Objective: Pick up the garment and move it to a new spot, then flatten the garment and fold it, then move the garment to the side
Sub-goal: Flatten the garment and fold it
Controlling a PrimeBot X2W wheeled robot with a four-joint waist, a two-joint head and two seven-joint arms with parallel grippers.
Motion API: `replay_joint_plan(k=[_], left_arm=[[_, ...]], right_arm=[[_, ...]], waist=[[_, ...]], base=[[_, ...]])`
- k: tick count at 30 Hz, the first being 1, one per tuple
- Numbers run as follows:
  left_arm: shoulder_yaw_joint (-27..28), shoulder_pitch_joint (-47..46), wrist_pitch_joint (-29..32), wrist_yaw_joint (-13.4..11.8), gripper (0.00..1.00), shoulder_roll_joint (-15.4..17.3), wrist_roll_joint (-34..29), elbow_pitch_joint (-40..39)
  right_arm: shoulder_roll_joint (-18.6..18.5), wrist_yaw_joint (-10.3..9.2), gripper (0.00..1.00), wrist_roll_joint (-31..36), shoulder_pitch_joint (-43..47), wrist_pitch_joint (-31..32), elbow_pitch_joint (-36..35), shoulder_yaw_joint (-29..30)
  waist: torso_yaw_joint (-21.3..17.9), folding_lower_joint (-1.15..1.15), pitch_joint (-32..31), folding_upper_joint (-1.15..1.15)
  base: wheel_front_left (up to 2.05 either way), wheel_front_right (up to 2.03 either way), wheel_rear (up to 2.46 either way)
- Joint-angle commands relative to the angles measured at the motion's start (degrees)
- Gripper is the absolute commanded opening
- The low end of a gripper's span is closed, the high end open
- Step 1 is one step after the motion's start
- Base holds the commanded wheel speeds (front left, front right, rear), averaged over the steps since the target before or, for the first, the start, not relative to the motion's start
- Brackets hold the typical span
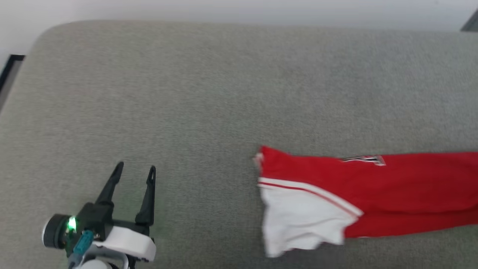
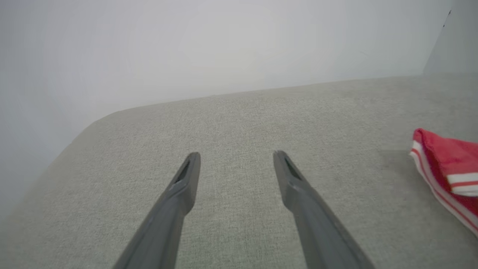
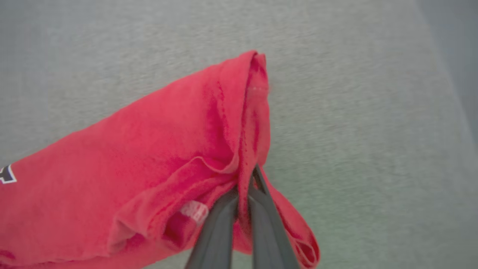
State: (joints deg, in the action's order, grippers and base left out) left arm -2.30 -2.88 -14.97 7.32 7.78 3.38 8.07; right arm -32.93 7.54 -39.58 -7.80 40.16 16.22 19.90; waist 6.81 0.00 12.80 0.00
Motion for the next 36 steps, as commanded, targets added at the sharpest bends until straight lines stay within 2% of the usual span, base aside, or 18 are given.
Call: replay_joint_plan(k=[1, 8, 12, 16, 21, 24, 31, 36], left_arm=[[-0.06, -1.41, -0.29, 0.19, 1.00, 0.51, -0.14, -0.47], [-0.88, -3.79, -0.29, 0.22, 1.00, 1.47, -0.08, -1.54], [-1.08, -4.26, -0.29, 0.22, 1.00, 2.01, 0.14, -1.60], [-1.27, -3.86, -0.29, 0.17, 1.00, 2.13, 0.48, -1.31], [-1.58, -2.58, -0.29, 0.18, 1.00, 1.94, 0.91, -0.94], [-1.90, -2.16, -0.29, 0.18, 1.00, 1.71, 0.95, -0.94], [-2.15, -0.96, -0.29, 0.18, 1.00, 0.72, 1.21, -0.89], [-2.57, -0.49, -0.29, 0.18, 1.00, 0.04, 1.48, -0.52]], right_arm=[[-1.00, -0.10, 0.00, 0.78, -1.62, -1.16, 1.44, 1.37], [-5.86, -0.08, 0.00, 4.09, -6.17, -5.61, 10.29, 5.45], [-6.31, -0.08, 0.00, 3.75, -7.71, -6.54, 12.89, 3.70], [-6.33, -0.08, 0.00, 1.68, -7.20, -5.34, 11.56, 0.66], [-6.01, -0.07, 0.00, -1.26, -3.96, -2.89, 3.49, -5.32], [-5.91, -0.07, 0.00, -2.58, -1.40, -0.73, -4.05, -9.12], [-2.93, -0.07, 0.00, -5.32, 2.38, 5.56, -23.50, -19.49], [-1.30, -0.07, 0.00, -4.40, 1.84, 8.72, -30.48, -27.20]], waist=[[-1.39, 0.00, 1.59, 0.00], [-2.99, 0.00, 4.29, 0.00], [-3.30, 0.00, 4.34, 0.00], [-3.41, 0.00, 3.46, 0.00], [-3.13, 0.00, 1.54, 0.00], [-2.66, 0.00, 0.67, 0.00], [-0.74, 0.00, -0.64, 0.00], [1.19, 0.00, -1.59, 0.00]], base=[[0.00, 0.00, 0.00], [0.00, 0.00, 0.00], [0.00, 0.00, 0.00], [0.00, 0.00, 0.00], [0.00, 0.00, 0.00], [0.00, 0.00, 0.00], [0.00, 0.00, 0.00], [0.00, 0.00, 0.00]])
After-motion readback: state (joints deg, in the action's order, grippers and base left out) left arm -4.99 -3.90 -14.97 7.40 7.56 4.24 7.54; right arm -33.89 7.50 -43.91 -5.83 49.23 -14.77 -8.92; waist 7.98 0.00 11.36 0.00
